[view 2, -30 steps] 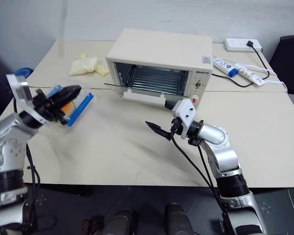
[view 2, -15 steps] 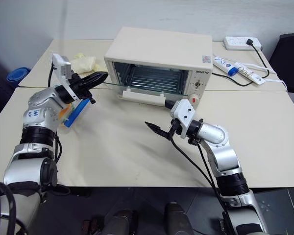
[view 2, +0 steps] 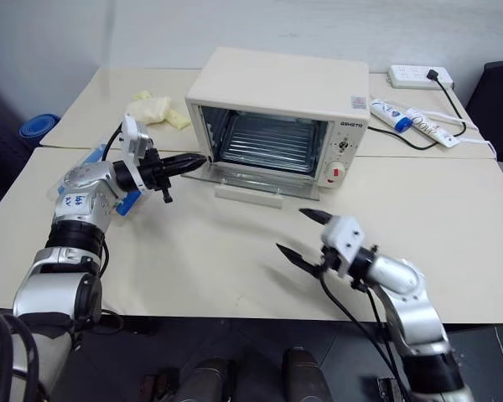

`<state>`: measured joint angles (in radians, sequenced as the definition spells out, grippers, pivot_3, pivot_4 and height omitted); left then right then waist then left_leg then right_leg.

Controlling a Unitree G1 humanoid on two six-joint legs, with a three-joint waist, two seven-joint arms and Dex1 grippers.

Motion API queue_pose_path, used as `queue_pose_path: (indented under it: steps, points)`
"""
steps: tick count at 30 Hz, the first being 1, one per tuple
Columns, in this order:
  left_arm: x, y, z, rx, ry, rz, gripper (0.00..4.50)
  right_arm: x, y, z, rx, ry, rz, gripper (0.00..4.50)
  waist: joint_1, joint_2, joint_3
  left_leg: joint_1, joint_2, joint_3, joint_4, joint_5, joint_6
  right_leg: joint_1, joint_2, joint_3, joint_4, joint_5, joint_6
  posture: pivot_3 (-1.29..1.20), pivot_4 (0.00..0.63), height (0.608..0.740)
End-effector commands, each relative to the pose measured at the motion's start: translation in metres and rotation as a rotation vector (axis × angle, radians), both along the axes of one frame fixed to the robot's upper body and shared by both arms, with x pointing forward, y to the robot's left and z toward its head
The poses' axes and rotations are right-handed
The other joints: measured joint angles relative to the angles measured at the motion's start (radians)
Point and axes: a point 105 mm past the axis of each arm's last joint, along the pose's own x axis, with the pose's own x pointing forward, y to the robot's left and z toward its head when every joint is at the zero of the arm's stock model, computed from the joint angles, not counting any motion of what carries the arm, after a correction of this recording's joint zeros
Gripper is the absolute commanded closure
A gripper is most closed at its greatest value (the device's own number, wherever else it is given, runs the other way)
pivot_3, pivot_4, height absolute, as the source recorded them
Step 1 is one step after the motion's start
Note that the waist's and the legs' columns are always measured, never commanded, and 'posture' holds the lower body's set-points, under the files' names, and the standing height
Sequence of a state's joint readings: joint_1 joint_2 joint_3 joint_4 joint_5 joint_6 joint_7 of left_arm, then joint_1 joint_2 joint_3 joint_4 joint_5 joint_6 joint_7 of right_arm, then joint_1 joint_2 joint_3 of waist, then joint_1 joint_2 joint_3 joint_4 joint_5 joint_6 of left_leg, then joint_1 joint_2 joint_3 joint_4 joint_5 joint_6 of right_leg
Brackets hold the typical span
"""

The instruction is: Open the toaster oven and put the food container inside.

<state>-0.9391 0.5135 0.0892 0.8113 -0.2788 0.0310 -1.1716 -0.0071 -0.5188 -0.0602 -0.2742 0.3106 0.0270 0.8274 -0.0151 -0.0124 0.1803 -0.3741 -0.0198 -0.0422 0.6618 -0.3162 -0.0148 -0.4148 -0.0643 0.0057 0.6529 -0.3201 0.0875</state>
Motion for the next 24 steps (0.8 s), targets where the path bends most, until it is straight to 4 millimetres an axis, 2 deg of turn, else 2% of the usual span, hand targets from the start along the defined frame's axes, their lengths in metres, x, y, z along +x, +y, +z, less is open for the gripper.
queue_pose_path:
  steps: [1, 4, 7, 13, 17, 19, 24]
  points:
    - [-0.006, -0.003, -0.012, 0.091, -0.035, 0.01, 4.48, -0.013, -0.027, 0.017, 0.007, -0.066, -0.075, 0.0, -0.002, 0.0, 0.0, 0.0, 0.0, 0.001, 0.0, 0.0, 0.0, 0.0, 0.0, 0.001, 0.0, 0.0, 0.0, 0.0, 0.15, 0.74]
    - [-0.015, -0.008, -0.033, 0.191, -0.074, 0.0, 4.48, -0.015, -0.048, 0.024, 0.002, -0.082, -0.135, 0.0, -0.003, 0.0, 0.0, 0.004, 0.0, 0.002, 0.001, -0.001, 0.001, 0.003, 0.0, 0.002, -0.003, 0.0, 0.0, 0.0, 0.15, 0.74]
    - [-0.023, -0.014, -0.045, 0.202, -0.078, 0.0, 4.48, -0.011, -0.057, 0.036, -0.004, -0.13, -0.158, 0.0, -0.001, 0.0, 0.0, 0.004, 0.002, 0.001, 0.0, -0.001, 0.002, 0.003, 0.001, 0.002, -0.005, 0.0, 0.0, 0.0, 0.15, 0.74]
    - [-0.031, -0.02, -0.055, 0.146, -0.062, 0.049, 4.48, 0.002, -0.046, 0.048, 0.009, -0.176, -0.083, 0.0, 0.011, 0.0, 0.0, 0.004, 0.002, 0.001, 0.001, -0.001, 0.001, 0.003, 0.001, 0.001, -0.005, 0.0, 0.0, 0.0, 0.15, 0.74]
    - [-0.048, -0.021, -0.035, -0.006, -0.126, 0.051, 4.48, 0.003, -0.033, 0.057, 0.107, -0.131, 0.015, 0.0, 0.015, 0.0, 0.0, 0.003, 0.003, 0.001, 0.0, 0.0, 0.0, 0.003, 0.001, 0.001, -0.006, 0.0, 0.0, 0.0, 0.15, 0.74]
    - [-0.063, -0.006, -0.013, -0.146, -0.192, 0.107, 4.09, 0.002, -0.024, 0.058, 0.075, -0.139, 0.082, 0.0, 0.015, 0.0, 0.0, 0.003, 0.003, 0.0, 0.0, 0.0, 0.0, 0.003, 0.0, 0.001, -0.007, 0.0, 0.0, 0.0, 0.15, 0.74]
    - [-0.109, 0.061, -0.011, -0.195, -0.159, 0.365, 2.8, 0.003, -0.009, 0.063, 0.082, -0.171, 0.185, 0.0, -0.005, 0.001, 0.0, 0.004, 0.006, 0.001, -0.001, -0.001, -0.001, 0.003, 0.002, 0.002, -0.008, 0.0, 0.0, 0.0, 0.15, 0.74]
